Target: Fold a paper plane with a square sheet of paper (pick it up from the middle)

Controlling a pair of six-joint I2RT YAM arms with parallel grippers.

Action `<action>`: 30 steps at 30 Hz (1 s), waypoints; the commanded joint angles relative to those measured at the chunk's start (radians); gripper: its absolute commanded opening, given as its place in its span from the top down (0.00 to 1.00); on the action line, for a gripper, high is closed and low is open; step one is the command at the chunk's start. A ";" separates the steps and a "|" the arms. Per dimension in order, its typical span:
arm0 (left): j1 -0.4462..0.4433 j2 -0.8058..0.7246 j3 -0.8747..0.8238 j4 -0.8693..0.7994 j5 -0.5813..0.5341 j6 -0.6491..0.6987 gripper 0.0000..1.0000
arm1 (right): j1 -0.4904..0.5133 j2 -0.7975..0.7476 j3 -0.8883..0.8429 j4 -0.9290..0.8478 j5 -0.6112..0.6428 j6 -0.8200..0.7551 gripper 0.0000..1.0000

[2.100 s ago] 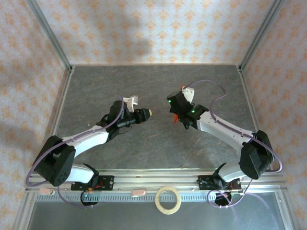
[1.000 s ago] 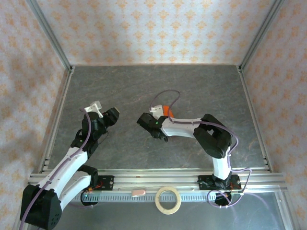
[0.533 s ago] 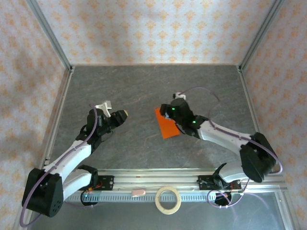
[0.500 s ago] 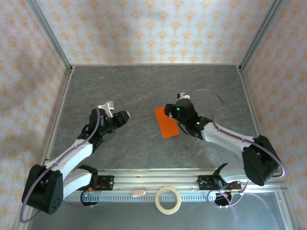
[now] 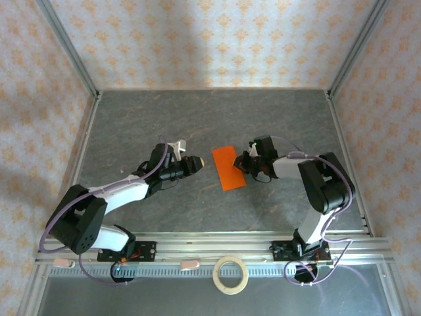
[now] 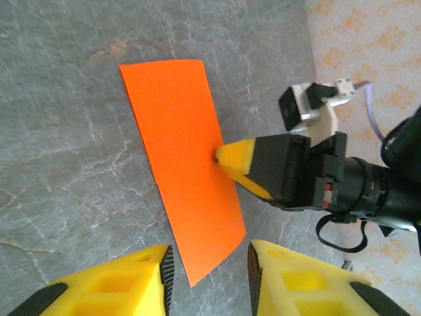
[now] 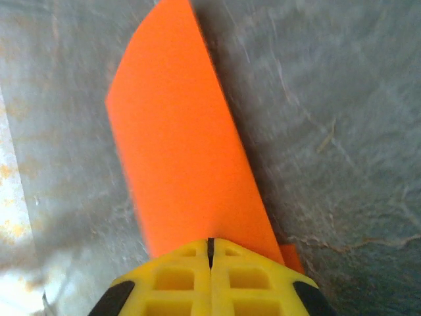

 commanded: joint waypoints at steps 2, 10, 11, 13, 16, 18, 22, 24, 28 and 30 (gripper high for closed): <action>-0.006 0.031 0.027 0.059 0.033 -0.024 0.63 | -0.004 0.005 0.028 -0.015 -0.063 -0.008 0.99; -0.026 0.129 0.066 0.079 0.081 -0.028 0.58 | -0.037 0.026 -0.064 0.058 -0.096 0.061 1.00; -0.029 0.140 0.069 0.081 0.083 -0.030 0.58 | -0.038 0.023 -0.075 0.067 -0.098 0.069 0.99; -0.039 0.167 0.083 0.092 0.087 -0.037 0.57 | -0.037 0.013 -0.103 0.100 -0.099 0.096 0.99; -0.057 0.224 0.115 0.087 0.098 -0.038 0.57 | -0.038 0.019 -0.118 0.107 -0.103 0.113 0.99; -0.068 0.257 0.136 0.084 0.098 -0.044 0.58 | -0.037 0.025 -0.128 0.117 -0.103 0.127 0.99; -0.088 0.318 0.165 0.076 0.089 -0.053 0.57 | -0.038 0.026 -0.149 0.152 -0.108 0.154 0.98; -0.095 0.342 0.172 0.072 0.087 -0.055 0.57 | -0.038 0.025 -0.155 0.157 -0.106 0.162 0.98; -0.103 0.383 0.181 0.067 0.078 -0.060 0.57 | -0.037 0.025 -0.162 0.166 -0.102 0.170 0.97; -0.106 0.398 0.187 0.066 0.080 -0.060 0.57 | -0.038 0.030 -0.163 0.168 -0.101 0.170 0.97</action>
